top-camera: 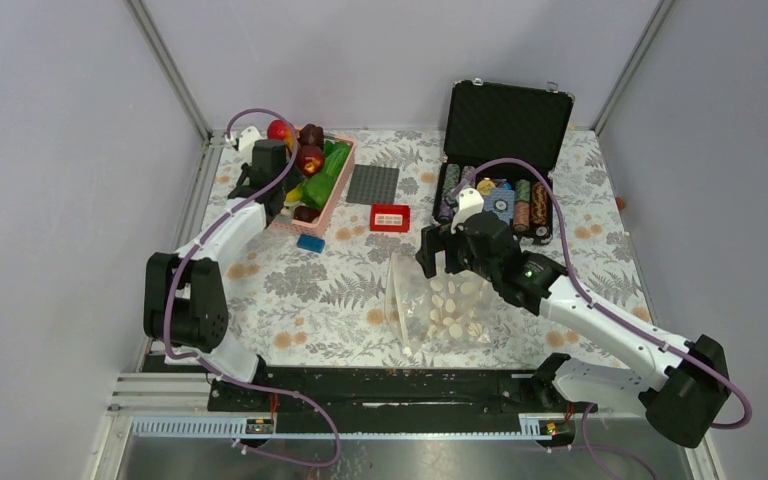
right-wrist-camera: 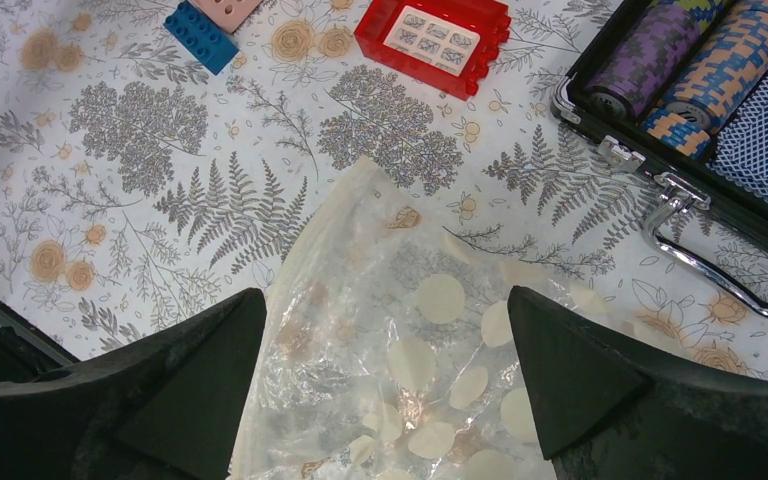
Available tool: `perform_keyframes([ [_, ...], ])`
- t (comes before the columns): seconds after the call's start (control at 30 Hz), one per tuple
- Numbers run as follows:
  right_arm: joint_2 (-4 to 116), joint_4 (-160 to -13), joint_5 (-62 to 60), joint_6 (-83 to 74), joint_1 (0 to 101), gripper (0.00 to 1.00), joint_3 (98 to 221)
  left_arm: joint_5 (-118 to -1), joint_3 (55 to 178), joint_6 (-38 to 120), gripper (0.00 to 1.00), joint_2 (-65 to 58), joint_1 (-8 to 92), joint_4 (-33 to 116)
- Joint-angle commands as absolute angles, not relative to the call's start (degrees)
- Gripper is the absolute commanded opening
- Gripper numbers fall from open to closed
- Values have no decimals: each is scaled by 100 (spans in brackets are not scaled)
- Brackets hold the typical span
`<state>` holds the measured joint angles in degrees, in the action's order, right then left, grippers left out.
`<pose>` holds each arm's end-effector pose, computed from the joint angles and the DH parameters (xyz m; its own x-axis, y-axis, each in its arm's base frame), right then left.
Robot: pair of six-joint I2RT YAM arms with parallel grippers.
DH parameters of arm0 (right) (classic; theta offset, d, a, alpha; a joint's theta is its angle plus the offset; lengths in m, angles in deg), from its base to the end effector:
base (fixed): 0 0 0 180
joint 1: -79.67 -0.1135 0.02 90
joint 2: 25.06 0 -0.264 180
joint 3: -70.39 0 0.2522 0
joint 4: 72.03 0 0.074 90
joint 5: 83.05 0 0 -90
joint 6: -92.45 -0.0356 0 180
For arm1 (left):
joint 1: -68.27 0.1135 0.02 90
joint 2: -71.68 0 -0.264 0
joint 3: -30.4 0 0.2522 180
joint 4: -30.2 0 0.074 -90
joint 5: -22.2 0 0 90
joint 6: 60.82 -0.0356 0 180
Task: Open the zip-top bag and remove the fake food
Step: Place the fake fruit in the bin.
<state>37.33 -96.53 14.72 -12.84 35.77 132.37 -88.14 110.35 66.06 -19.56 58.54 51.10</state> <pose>0.1827 0.1692 0.2996 -0.4506 -0.0710 -0.8899 -0.4975 0.8477 0.1842 0.3608 -0.0493 0.2709 -0.3411 -0.5124 -0.7881 -0.4203 0.8330 -0.3598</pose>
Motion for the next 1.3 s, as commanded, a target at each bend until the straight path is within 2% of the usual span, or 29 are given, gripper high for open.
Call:
perform_keyframes([
  [0.0,3797,-9388,1355,-1329,3639,100,13222,-9050,10906,6514,38,-1738,5878,4845],
  [0.6,3863,-9351,1345,-1313,3647,100,13179,-8991,10792,6403,38,-2214,5810,4537],
  [0.9,3848,-9353,1349,-1314,3658,100,13153,-9198,11160,6099,38,-2374,5696,4603],
  [1.27,3853,-9303,1303,-1337,3675,100,13123,-9249,11018,6045,48,-2261,5620,4623],
])
